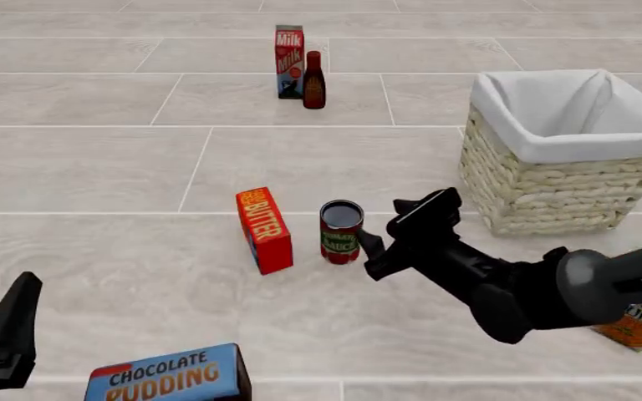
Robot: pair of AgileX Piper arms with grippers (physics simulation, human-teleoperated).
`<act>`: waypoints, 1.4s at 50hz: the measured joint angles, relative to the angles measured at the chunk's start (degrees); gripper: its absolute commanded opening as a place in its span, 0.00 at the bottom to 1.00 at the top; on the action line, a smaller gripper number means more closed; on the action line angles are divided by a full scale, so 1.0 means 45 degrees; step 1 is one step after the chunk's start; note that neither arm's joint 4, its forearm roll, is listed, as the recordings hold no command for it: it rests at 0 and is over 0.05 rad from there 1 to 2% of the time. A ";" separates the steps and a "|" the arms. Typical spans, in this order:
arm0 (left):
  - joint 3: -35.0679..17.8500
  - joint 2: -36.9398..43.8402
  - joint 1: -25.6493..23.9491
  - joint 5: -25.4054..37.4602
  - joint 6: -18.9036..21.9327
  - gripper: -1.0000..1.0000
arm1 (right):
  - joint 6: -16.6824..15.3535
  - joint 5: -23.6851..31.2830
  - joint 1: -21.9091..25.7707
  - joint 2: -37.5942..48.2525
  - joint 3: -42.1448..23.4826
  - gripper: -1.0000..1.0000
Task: Pick the tomato sauce and place it in the basket.
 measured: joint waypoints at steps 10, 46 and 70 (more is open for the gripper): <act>0.0000 0.0000 0.0000 0.0000 0.0000 1.00 | 0.0220 0.0063 0.0082 0.0536 -0.0375 1.00; 0.0000 0.0000 0.0001 0.0000 0.0000 1.00 | 0.0835 0.0703 0.0250 0.2010 -0.1761 1.00; 0.0000 -0.0001 0.0000 0.0000 0.0000 1.00 | 0.1273 0.1140 0.0374 0.3006 -0.2592 1.00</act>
